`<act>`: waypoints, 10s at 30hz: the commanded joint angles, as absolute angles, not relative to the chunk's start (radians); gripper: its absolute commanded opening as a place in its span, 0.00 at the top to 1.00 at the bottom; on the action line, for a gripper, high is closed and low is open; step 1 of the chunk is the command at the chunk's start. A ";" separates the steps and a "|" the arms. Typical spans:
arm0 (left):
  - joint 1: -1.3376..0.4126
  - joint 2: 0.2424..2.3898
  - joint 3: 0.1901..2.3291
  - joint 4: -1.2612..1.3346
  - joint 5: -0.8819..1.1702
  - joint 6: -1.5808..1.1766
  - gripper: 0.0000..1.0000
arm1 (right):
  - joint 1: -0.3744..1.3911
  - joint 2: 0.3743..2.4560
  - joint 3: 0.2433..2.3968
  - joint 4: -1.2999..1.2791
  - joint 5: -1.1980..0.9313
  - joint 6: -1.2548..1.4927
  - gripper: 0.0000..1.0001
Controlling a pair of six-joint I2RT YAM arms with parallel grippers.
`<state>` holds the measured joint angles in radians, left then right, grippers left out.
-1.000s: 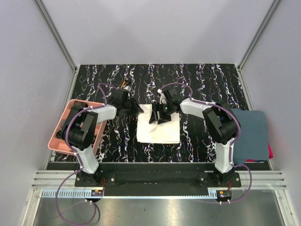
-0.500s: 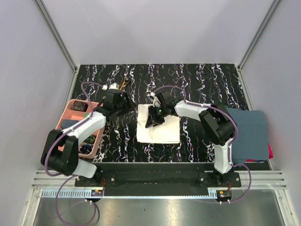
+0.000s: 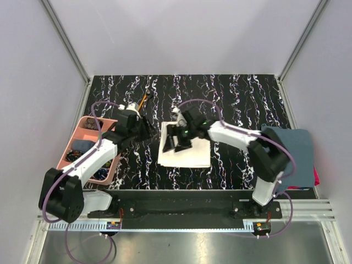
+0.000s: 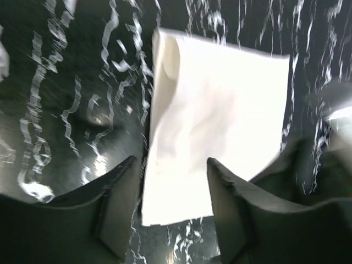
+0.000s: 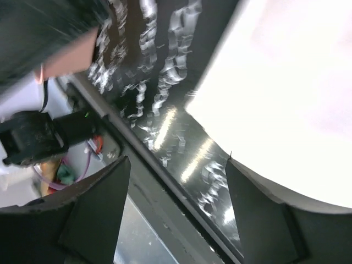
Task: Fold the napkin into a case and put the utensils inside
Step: Fold the rectangle-folded napkin at the center of the board, then fold the square-folded napkin at the center of the board.
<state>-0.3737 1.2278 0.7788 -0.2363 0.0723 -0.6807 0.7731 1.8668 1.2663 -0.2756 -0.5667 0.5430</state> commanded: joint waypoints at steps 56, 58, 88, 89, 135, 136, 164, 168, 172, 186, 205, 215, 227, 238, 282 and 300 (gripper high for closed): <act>-0.385 1.443 0.868 -0.199 0.020 -0.655 0.51 | 0.361 1.744 1.048 -0.425 0.144 0.400 0.64; -0.383 1.447 0.859 -0.183 0.031 -0.672 0.52 | 0.335 1.769 1.066 -0.396 0.138 0.384 0.68; -0.399 1.600 0.900 -0.132 0.232 -0.644 0.53 | 0.440 1.451 0.807 -0.307 -0.382 0.762 0.41; -0.403 1.600 0.899 -0.132 0.230 -0.643 0.53 | 0.457 1.457 0.790 -0.302 -0.388 0.788 0.43; -0.472 1.588 0.876 -0.143 0.149 -0.620 0.64 | 0.569 1.451 0.629 -0.173 -0.362 0.946 0.55; -0.474 1.588 0.874 -0.143 0.149 -0.620 0.63 | 0.569 1.451 0.632 -0.170 -0.359 0.946 0.55; -0.495 1.585 0.871 -0.189 0.052 -0.577 0.75 | 0.568 1.370 0.609 -0.330 -0.190 0.835 1.00; -0.495 1.551 0.853 -0.186 0.057 -0.587 0.56 | 0.566 1.402 0.627 -0.330 -0.193 0.818 1.00; -0.494 1.548 0.845 -0.186 0.064 -0.589 0.60 | 0.569 1.393 0.627 -0.328 -0.190 0.818 1.00; -0.494 1.580 0.839 -0.130 0.141 -0.611 0.61 | 0.568 1.333 0.640 -0.339 -0.187 0.808 0.78; -0.508 1.525 0.868 -0.159 0.118 -0.578 1.00 | 0.568 1.361 0.635 -0.319 -0.225 0.819 0.40; -0.549 1.495 0.879 -0.222 0.020 -0.606 0.93 | 0.545 1.422 0.670 -0.321 -0.213 0.766 0.40; -0.551 1.537 0.788 -0.166 -0.146 -0.595 0.64 | 0.460 1.496 0.706 -0.319 -0.219 0.657 0.44; -0.552 1.543 0.804 -0.166 -0.068 -0.589 0.46 | 0.459 1.520 0.725 -0.319 -0.198 0.630 0.43; -0.695 1.609 0.900 -0.109 0.049 -0.643 0.67 | 0.356 1.433 0.690 -0.368 -0.169 0.649 0.62; -0.768 1.709 0.897 -0.087 0.057 -0.667 0.72 | 0.356 1.338 0.724 -0.529 -0.068 0.614 0.94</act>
